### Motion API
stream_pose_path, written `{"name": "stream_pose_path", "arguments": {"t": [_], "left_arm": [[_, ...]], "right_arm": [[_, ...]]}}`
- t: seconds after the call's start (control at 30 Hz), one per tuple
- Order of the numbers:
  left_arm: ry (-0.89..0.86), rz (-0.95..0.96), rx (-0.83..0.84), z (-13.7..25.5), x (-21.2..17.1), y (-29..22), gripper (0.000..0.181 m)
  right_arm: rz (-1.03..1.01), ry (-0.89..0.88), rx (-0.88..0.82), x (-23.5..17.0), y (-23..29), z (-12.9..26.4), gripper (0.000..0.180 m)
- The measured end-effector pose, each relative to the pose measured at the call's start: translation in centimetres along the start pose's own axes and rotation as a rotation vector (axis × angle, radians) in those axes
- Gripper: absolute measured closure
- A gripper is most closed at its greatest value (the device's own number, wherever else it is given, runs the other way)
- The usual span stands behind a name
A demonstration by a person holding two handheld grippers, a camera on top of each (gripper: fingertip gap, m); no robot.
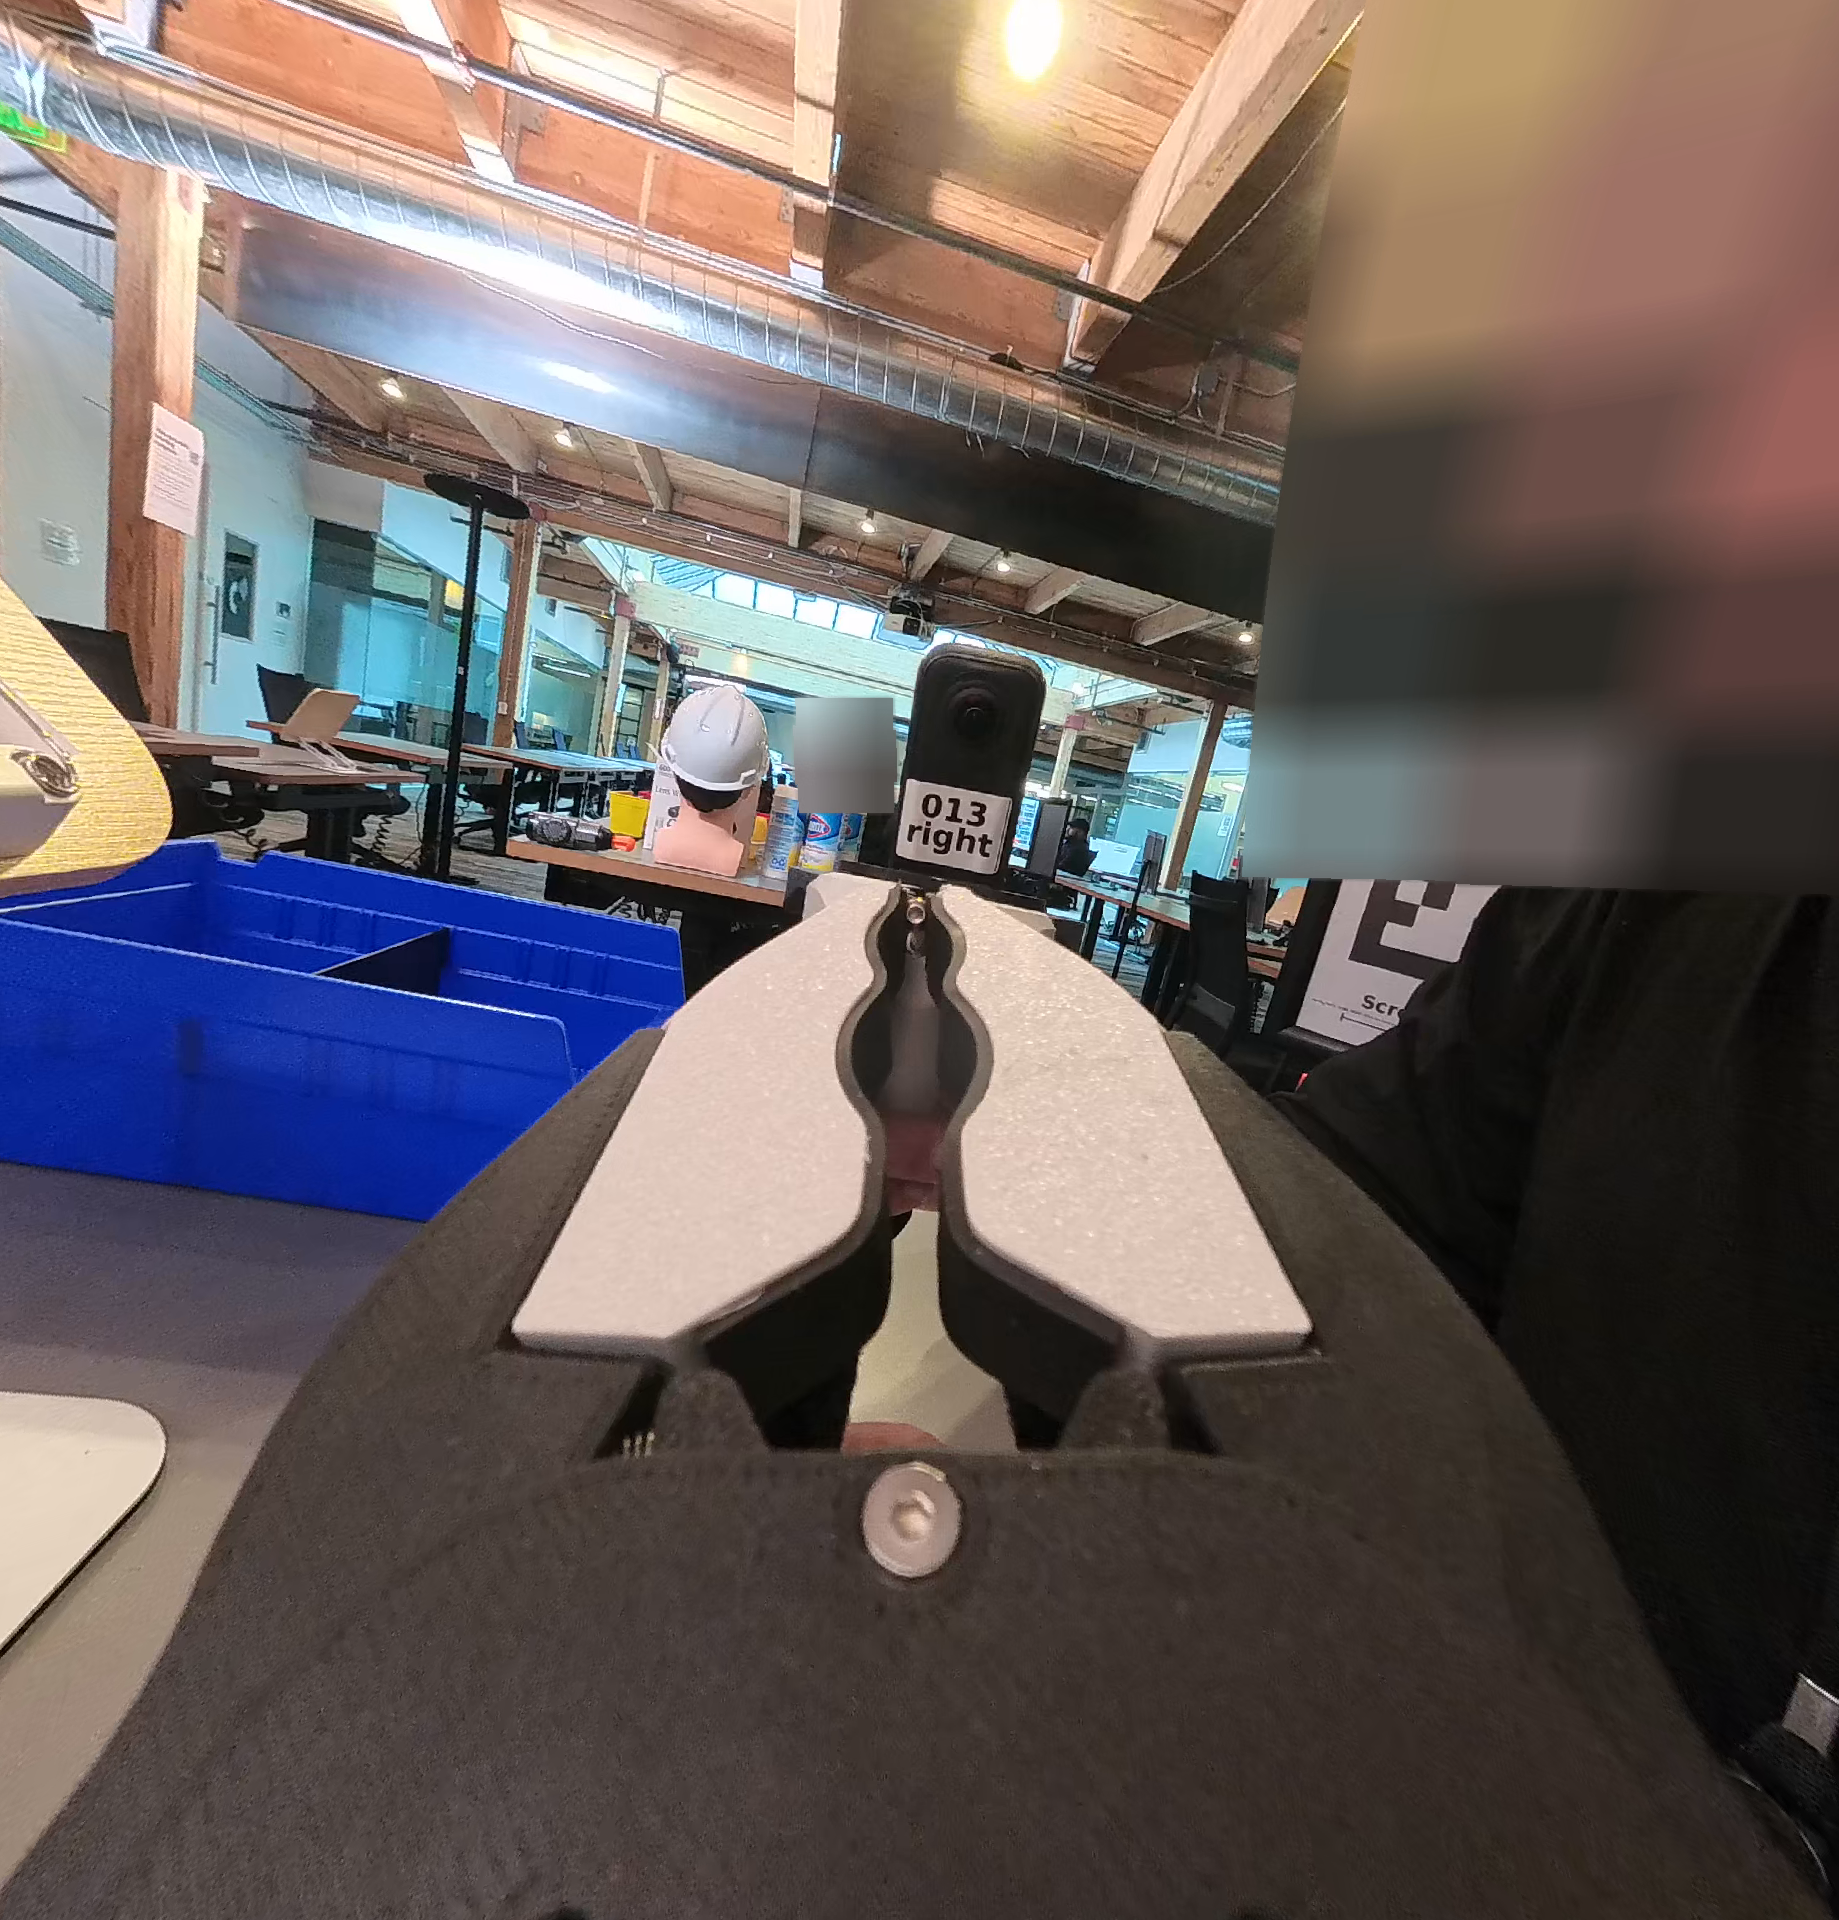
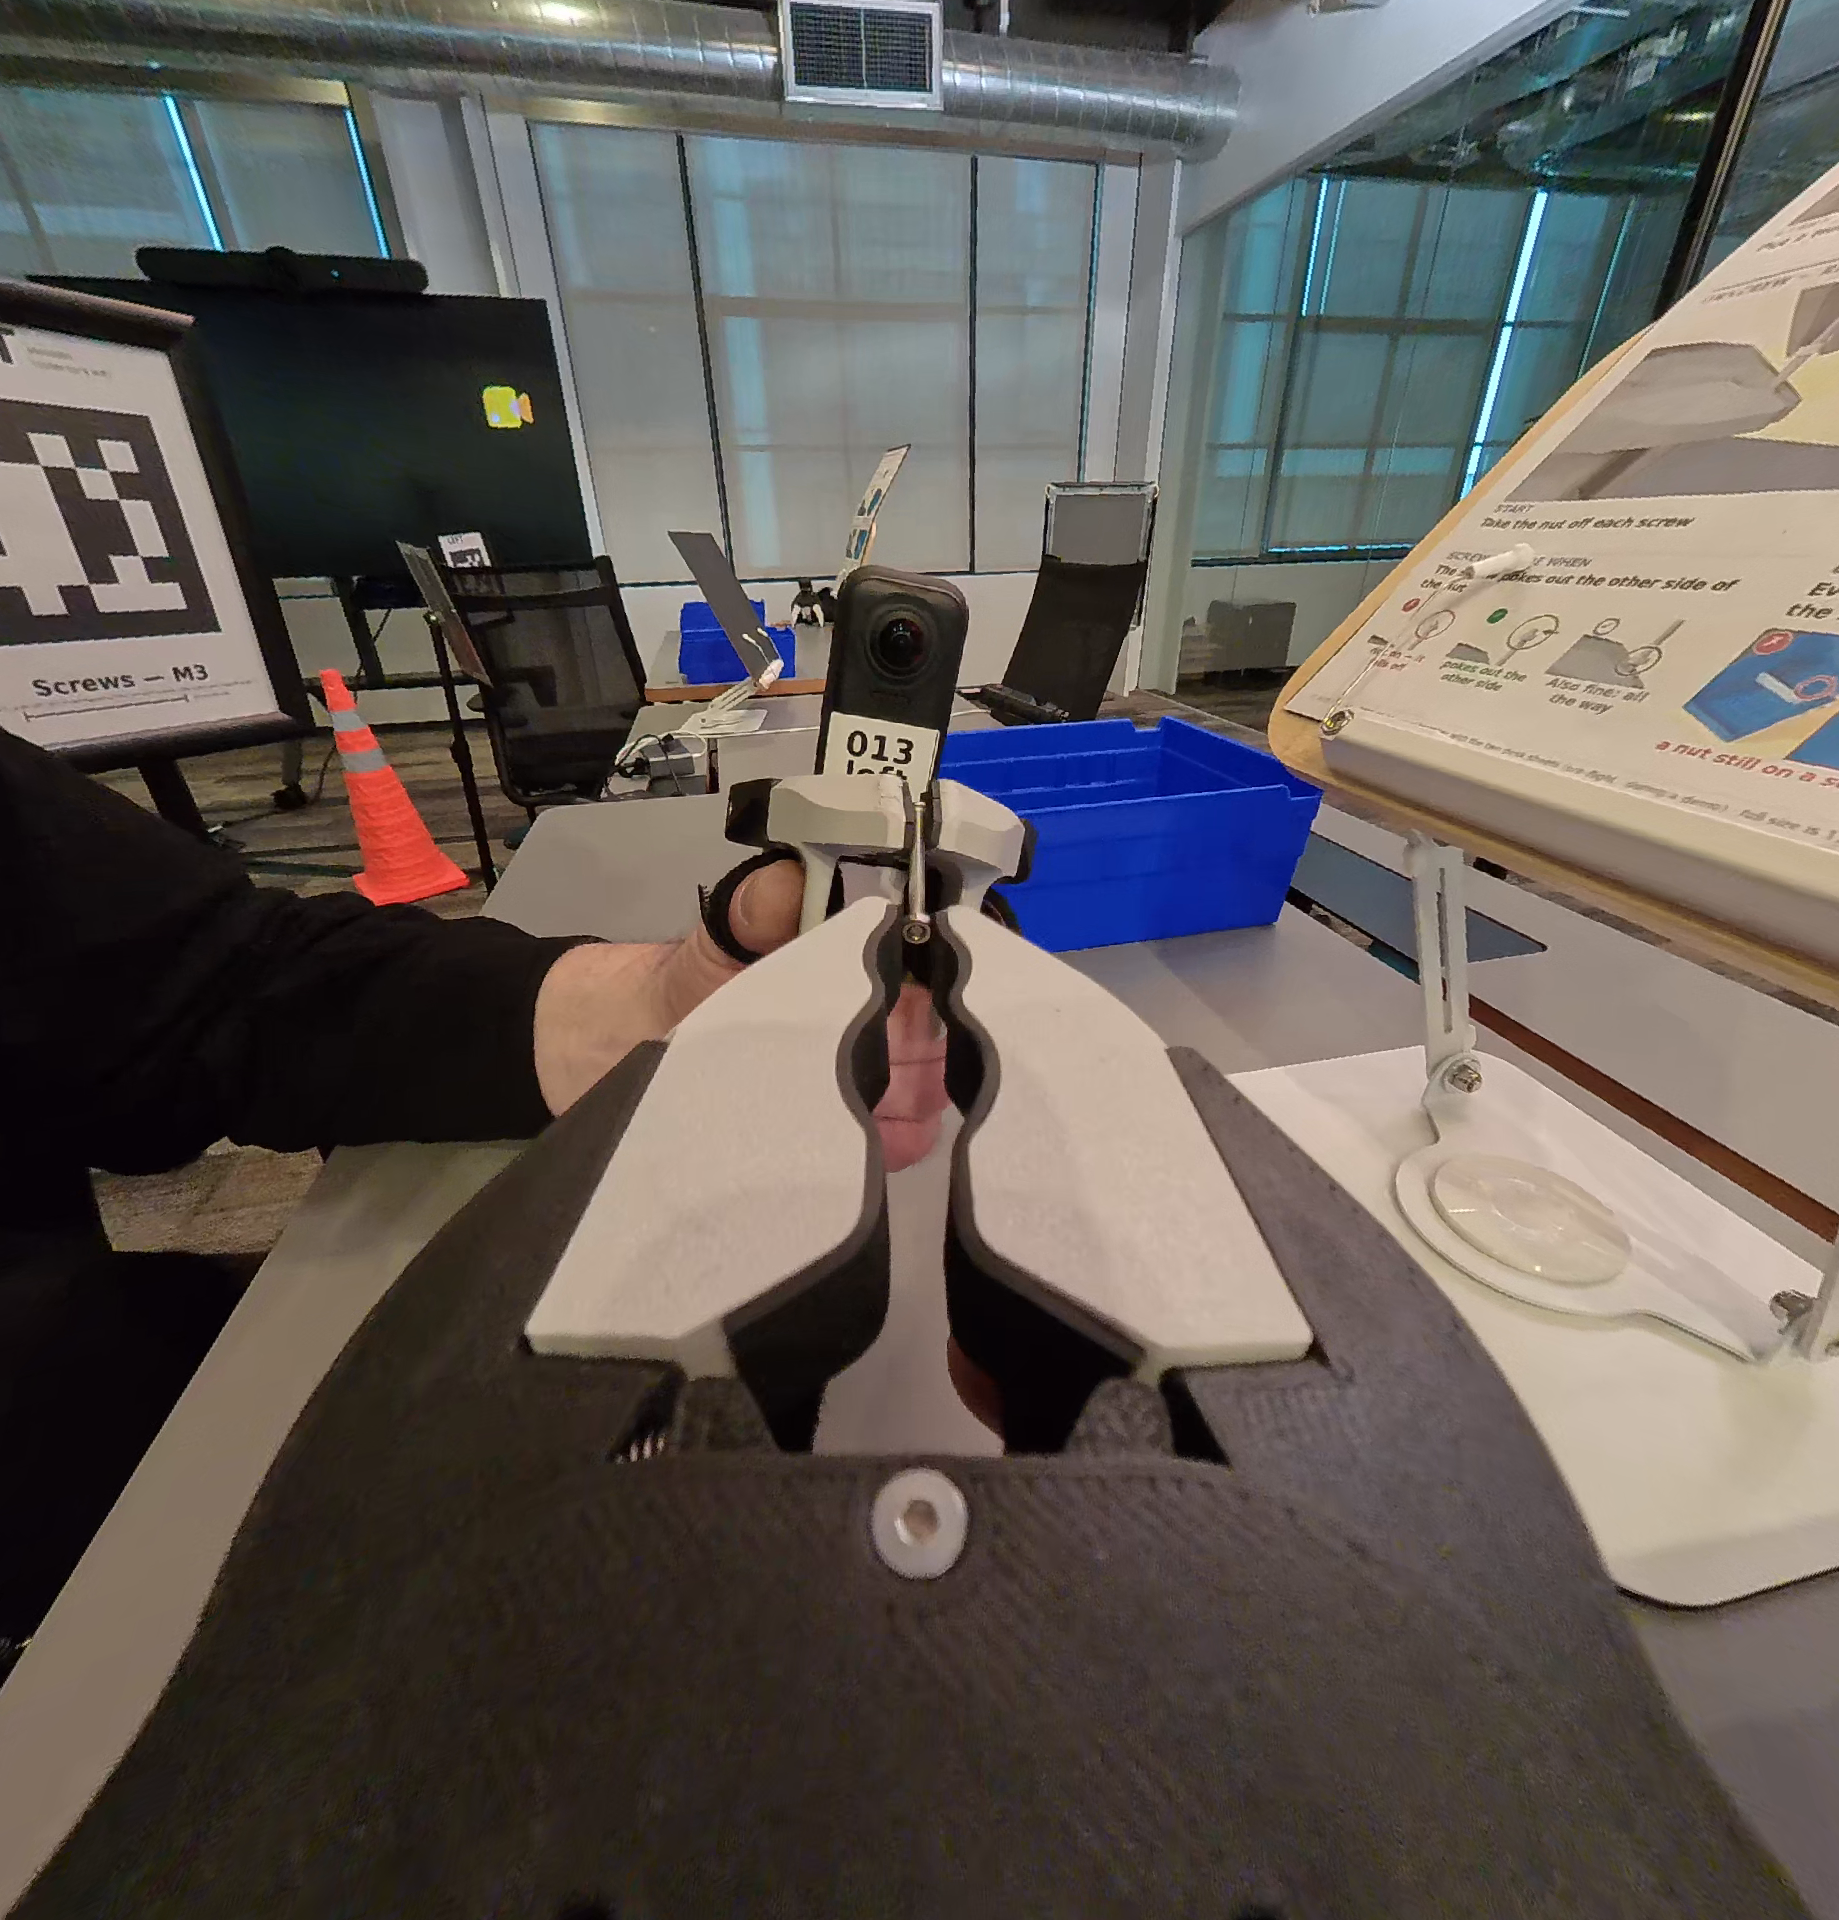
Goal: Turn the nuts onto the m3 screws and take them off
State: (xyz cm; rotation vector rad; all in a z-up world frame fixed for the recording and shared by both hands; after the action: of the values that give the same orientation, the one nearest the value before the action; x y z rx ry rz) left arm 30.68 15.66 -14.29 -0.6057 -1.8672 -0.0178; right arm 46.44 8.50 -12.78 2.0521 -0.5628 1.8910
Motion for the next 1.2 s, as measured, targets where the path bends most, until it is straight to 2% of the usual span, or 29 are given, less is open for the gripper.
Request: {"name": "stream_pose_path", "arguments": {"t": [0.3,0.37,0.43,0.57,0.67,0.77,0.9,1.03,1.2], "left_arm": [[0.002,0.024,-0.028,-0.1,-0.2,-0.1,0.177],[0.01,0.024,-0.042,0.0,0.1,-0.2,0.17],[0.041,-0.031,-0.01,0.1,0.3,-0.3,0.164],[0.23,-0.229,0.07,-0.3,0.2,-1.3,0.156],[0.332,-0.362,0.107,-0.3,-0.1,-2.2,0.158],[0.346,-0.434,0.127,0.0,-0.1,-3.0,0.164],[0.346,-0.484,0.143,0.3,0.3,-3.2,0.163],[0.436,-0.568,0.124,-0.1,-0.1,-4.1,0.167],[0.432,-0.593,0.126,-0.1,0.1,-4.4,0.174]], "right_arm": [[0.02,0.005,-0.004,0.2,0.1,0.2,0.175],[0.033,0.016,-0.008,0.3,0.1,0.3,0.175],[0.028,0.013,0.003,0.4,0.0,0.5,0.175],[0.021,0.035,0.048,0.4,0.0,0.8,0.175],[0.022,0.064,0.092,0.2,0.0,0.9,0.175],[-0.01,0.086,0.141,-0.3,0.1,0.6,0.175],[-0.041,0.103,0.197,-0.8,0.4,0.2,0.175],[-0.075,0.089,0.226,-1.0,0.4,0.1,0.175],[-0.101,0.069,0.259,-0.9,0.5,0.1,0.175]]}}
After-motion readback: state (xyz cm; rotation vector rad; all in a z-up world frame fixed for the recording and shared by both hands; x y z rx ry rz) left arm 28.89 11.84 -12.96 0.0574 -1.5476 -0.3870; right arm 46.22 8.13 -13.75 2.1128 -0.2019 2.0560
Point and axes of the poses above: each gripper's, where its closed fingertips meet, z back along the fingers, x out of its top, y = z × x across the jaws, the point moved 9 cm from there along z, back along the fingers, and after that the axes turned 4 degrees about z, right-handed, at the moved point
